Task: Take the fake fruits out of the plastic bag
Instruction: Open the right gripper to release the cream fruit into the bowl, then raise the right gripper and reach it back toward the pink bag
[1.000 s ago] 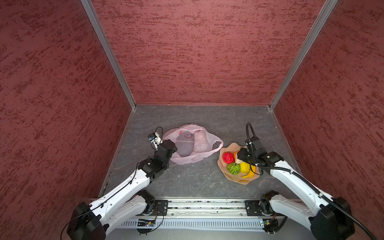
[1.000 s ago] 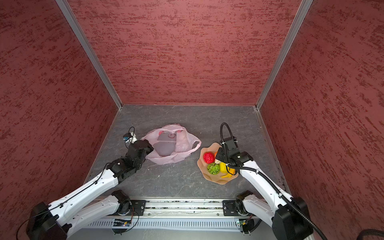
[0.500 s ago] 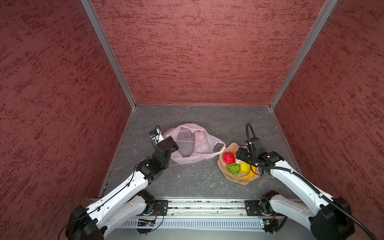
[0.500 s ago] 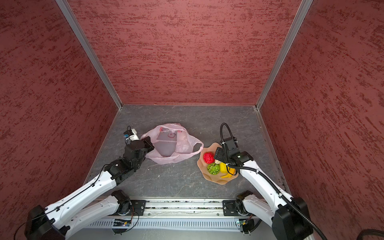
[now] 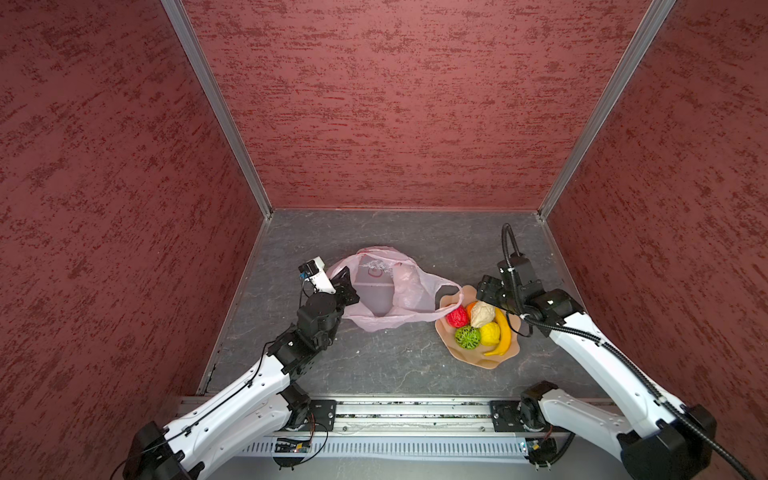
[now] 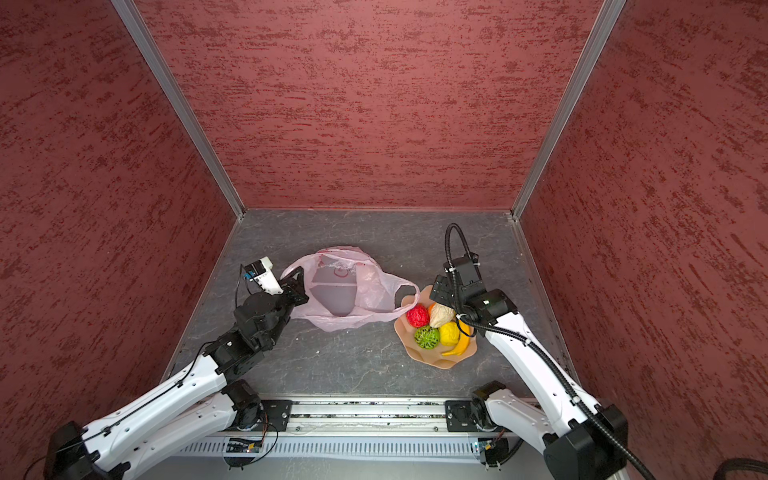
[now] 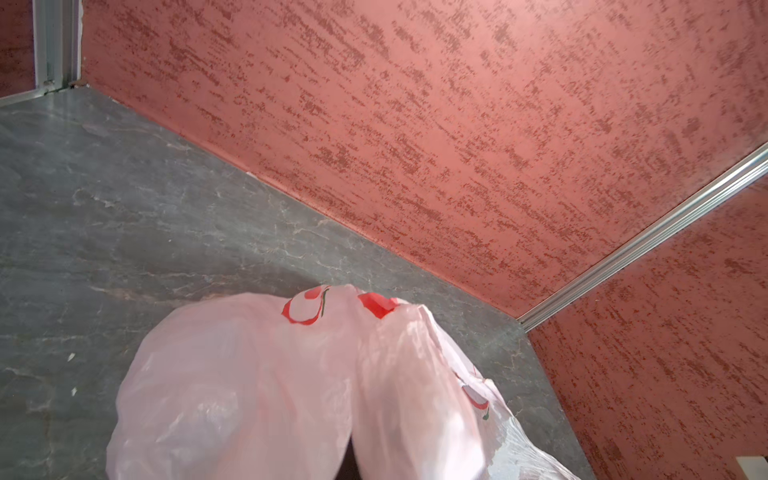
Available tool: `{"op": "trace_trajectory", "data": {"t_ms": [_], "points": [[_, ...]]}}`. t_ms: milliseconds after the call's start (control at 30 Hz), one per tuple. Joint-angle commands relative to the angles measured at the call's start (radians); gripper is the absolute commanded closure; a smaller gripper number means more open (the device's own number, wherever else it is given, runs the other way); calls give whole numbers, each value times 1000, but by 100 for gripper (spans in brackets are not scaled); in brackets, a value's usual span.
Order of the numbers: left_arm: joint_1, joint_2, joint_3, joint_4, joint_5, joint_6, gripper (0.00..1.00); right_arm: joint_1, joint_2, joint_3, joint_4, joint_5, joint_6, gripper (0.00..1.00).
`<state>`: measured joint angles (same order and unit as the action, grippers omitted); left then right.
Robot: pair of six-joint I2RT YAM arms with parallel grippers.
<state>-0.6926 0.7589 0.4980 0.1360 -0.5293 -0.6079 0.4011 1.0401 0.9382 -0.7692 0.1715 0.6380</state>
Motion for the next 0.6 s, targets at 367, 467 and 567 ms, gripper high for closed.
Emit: {"op": "trace_trajectory", "data": {"t_ms": [367,467,567], "points": [[-17,-44,-21,20,-7,16,100,222,215,348,24,-24,-144,24],[-20,-56,-17,-2,-14,3,100,294,308,445,28,-48,-170,33],[-22,-69,-10,-15,-22,2,100,352,382,512,47,-48,-180,46]]}}
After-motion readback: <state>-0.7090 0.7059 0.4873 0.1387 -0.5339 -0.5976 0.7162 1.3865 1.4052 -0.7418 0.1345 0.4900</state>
